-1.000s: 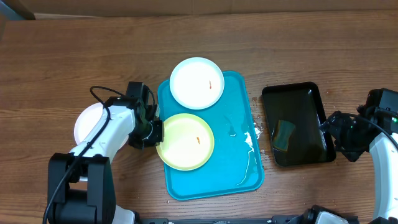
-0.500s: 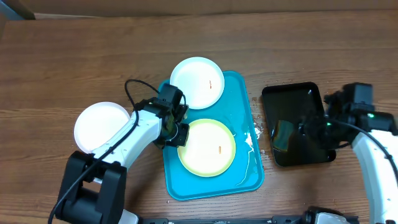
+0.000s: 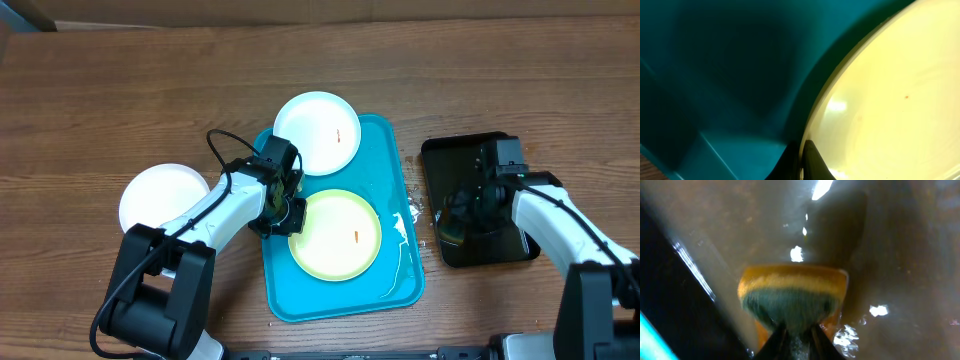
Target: Clean dirty plates on tray and stack at the side
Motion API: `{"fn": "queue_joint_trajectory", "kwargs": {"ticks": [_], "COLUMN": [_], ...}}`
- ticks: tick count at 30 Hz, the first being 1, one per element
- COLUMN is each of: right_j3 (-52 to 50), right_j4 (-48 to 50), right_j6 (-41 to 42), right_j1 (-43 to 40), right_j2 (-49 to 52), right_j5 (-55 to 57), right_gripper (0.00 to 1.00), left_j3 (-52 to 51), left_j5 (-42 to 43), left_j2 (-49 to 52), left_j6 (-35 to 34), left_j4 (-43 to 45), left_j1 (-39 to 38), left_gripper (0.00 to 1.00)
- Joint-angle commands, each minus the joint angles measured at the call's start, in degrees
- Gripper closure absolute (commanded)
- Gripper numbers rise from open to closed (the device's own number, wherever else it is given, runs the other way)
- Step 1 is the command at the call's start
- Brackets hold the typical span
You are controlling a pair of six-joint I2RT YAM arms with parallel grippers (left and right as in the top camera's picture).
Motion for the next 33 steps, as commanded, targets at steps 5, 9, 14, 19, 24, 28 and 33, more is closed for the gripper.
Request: {"fn": "queue_joint_trajectory", "kwargs": {"ticks": [5, 9, 14, 19, 24, 28, 33], "right_j3": [1.66, 6.86, 10.23, 7.06, 0.24, -4.81, -4.22], "right_j4": [-1.57, -8.13, -15.19, -17.05, -11.67, -4.81, -2.25], "right_j6": [1.25, -0.44, -1.77, -0.83, 3.34, 4.94, 4.85], "right_j1": [-0.70, -1.14, -0.24, 1.51, 2.45, 2.45, 2.16], "right_j2": [1.20, 0.17, -1.62, -1.49, -1.42, -1.42, -1.44], "right_j5": [2.86, 2.99, 2.75, 2.78, 2.78, 2.82, 3.02], "right_gripper": [0.96, 0.96, 0.66, 0.48, 0.51, 0.67, 0.96], "left_j3": [0.09, 0.09, 0.09, 0.09, 0.09, 0.09, 0.09], "left_j5": [0.24, 0.24, 0.24, 0.24, 0.24, 0.24, 0.24], "left_j2": [1.70, 1.68, 1.70, 1.68, 1.68, 1.68, 1.68], "left_j6": [-1.36, -1.33, -1.36, -1.36, -1.36, -1.36, -1.36], "left_j4": [0.70, 0.68, 0.70, 0.74, 0.74, 0.70, 0.68], "left_j1": [-0.50, -0.50, -0.52, -0.52, -0.50, -0.50, -0.50], "left_gripper": [0.96, 0.96, 0.96, 0.96, 0.96, 0.96, 0.96]}}
